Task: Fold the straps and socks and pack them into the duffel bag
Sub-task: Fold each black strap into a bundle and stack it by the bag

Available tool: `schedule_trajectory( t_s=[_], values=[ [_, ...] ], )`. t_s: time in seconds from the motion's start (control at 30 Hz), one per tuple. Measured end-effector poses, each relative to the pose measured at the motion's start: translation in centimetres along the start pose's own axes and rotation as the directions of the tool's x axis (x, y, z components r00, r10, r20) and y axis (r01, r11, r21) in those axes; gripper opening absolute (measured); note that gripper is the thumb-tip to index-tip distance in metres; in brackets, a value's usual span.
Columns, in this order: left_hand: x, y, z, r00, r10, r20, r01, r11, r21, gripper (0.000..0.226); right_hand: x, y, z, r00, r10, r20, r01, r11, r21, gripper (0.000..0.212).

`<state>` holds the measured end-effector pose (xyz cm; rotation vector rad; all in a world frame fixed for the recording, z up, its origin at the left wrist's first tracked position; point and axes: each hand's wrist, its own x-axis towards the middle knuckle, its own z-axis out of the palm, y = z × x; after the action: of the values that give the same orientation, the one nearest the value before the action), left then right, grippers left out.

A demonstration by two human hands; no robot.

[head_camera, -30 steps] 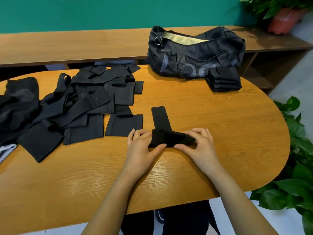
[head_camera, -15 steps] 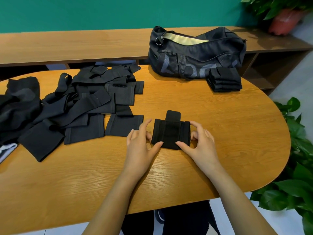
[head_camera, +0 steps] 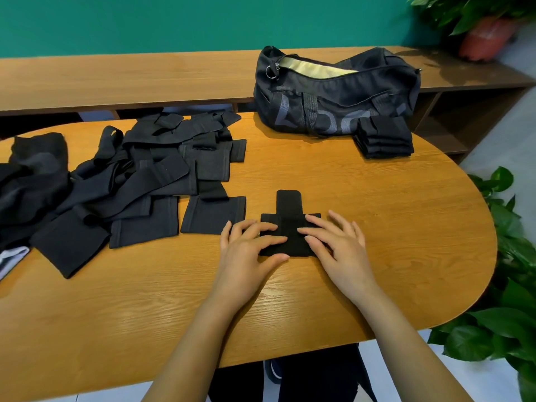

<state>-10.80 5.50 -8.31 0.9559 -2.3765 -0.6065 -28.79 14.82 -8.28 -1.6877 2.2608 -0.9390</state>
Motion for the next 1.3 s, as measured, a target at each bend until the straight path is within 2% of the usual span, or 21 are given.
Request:
schedule_trajectory(
  t_s=[0.07, 0.17, 0.43, 0.53, 0.63, 0.9, 1.07, 1.2, 1.3],
  values=[
    [-0.03, -0.02, -0.01, 1.000, -0.002, -0.020, 0.002, 1.000, -0.009, 0.035, 0.03, -0.11, -0.09, 1.000, 0.008, 0.028, -0.009, 1.000, 0.018, 0.050],
    [0.04, 0.04, -0.03, 0.999, -0.012, -0.039, 0.010, 0.999, -0.044, 0.043, -0.08, -0.07, -0.18, 0.999, -0.022, 0.048, 0.022, 1.000, 0.006, 0.057],
    [-0.08, 0.02, 0.07, 0.999, 0.009, -0.052, -0.012, 0.998, -0.058, 0.048, 0.10, 0.11, -0.17, 0.999, -0.014, 0.035, 0.011, 0.997, 0.077, 0.022],
    [-0.11, -0.05, 0.23, 0.999, 0.040, -0.025, -0.040, 0.999, -0.009, 0.052, 0.10, 0.35, 0.00, 1.000, -0.024, 0.010, 0.023, 0.997, 0.078, 0.034],
    [-0.05, 0.08, 0.07, 0.999, 0.037, -0.008, -0.037, 0.999, 0.001, 0.045, 0.17, 0.39, 0.09, 1.000, -0.027, -0.003, 0.027, 0.997, 0.078, 0.040],
    [-0.02, 0.02, 0.05, 0.998, 0.004, -0.055, -0.009, 0.996, -0.084, 0.041, 0.04, 0.10, -0.15, 0.998, -0.050, 0.039, 0.048, 0.998, 0.043, 0.035],
    [0.02, 0.08, 0.03, 0.998, 0.014, -0.062, -0.020, 0.996, -0.082, 0.030, 0.13, 0.04, -0.15, 0.999, -0.050, 0.014, 0.049, 0.997, 0.052, 0.026],
    [-0.02, -0.08, 0.14, 0.998, 0.034, -0.048, -0.036, 0.999, -0.034, 0.034, 0.17, 0.20, -0.01, 0.998, -0.058, -0.018, 0.059, 0.996, 0.067, 0.042],
    [0.03, -0.02, 0.20, 0.998, 0.034, -0.053, -0.035, 0.999, -0.022, 0.028, 0.16, 0.22, 0.06, 0.998, -0.060, -0.034, 0.061, 0.997, 0.050, 0.047]
  ],
)
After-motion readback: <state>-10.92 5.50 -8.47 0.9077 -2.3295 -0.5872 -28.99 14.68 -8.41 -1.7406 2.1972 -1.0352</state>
